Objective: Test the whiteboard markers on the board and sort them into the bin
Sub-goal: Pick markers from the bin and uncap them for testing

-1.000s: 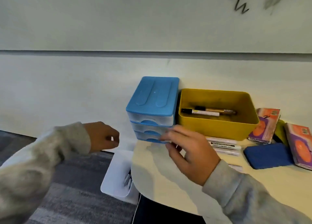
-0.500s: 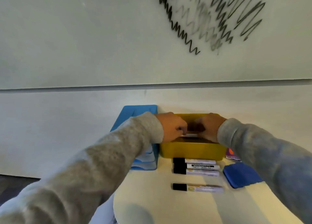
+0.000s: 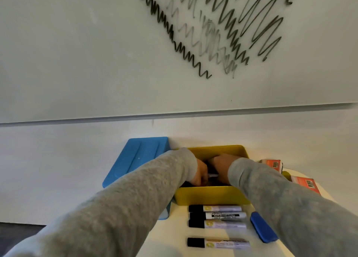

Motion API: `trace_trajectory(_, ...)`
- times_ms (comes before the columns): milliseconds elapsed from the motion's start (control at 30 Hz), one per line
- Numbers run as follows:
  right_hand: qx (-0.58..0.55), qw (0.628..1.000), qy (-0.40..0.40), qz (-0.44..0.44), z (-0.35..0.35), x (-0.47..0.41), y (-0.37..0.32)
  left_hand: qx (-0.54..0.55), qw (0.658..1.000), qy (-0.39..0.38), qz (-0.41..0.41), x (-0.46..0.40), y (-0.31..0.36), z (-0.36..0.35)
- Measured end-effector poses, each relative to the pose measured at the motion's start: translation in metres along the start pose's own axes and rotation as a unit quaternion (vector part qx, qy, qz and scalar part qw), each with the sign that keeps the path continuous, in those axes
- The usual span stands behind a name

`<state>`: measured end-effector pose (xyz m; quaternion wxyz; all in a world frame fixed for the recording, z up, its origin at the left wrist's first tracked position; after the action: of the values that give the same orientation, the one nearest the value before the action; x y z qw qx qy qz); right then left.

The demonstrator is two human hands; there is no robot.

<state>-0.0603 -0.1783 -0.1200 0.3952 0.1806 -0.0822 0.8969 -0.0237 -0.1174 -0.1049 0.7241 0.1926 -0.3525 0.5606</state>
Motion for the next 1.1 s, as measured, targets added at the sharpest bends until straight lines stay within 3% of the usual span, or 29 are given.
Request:
trace_trajectory(200, 0.005, 1.000, -0.010, -0.002, -0.005, -0.006, 0.001, 0.028, 0.991, 0.125, 0.040, -0.016, -0.005, 0.006)
trace_trajectory(333, 0.003, 1.000, 0.004, 0.010, 0.010, -0.001, -0.001, 0.076, 0.993, 0.094, 0.011, -0.005, -0.014, 0.018)
trace_trajectory(433, -0.042, 0.997, 0.068, 0.013, 0.041, 0.015, 0.003, 0.134, 0.982, 0.132, -0.002, 0.016, -0.025, 0.043)
trace_trajectory(633, -0.180, 0.967, 0.179, 0.019, 0.085, 0.067, 0.024, 0.090, 0.954, 0.281, -0.062, 0.057, -0.025, 0.083)
trace_trajectory(867, -0.307, 0.895, 0.321, 0.043, 0.124, 0.117, 0.039, 0.110, 0.946, 0.300, -0.054, 0.062, -0.024, 0.073)
trace_trajectory(1000, -0.451, 0.815, 0.360, 0.059, 0.141, 0.144, 0.048, 0.162, 0.935, 0.309, -0.063, 0.071, -0.021, 0.073)
trace_trajectory(1100, -0.540, 0.747, 0.384, 0.049, 0.148, 0.162, 0.064, 0.141, 0.915, 0.374, -0.050, 0.093, -0.022, 0.086)
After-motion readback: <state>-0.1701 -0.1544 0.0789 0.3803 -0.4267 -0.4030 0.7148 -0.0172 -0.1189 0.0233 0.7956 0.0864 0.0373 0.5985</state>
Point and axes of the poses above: each hand's wrist, its own x-axis away from the middle knuckle, its own z-axis out of the back of the hand, y = z × x, the point moved 10 cm from there along -x, towards the middle knuckle
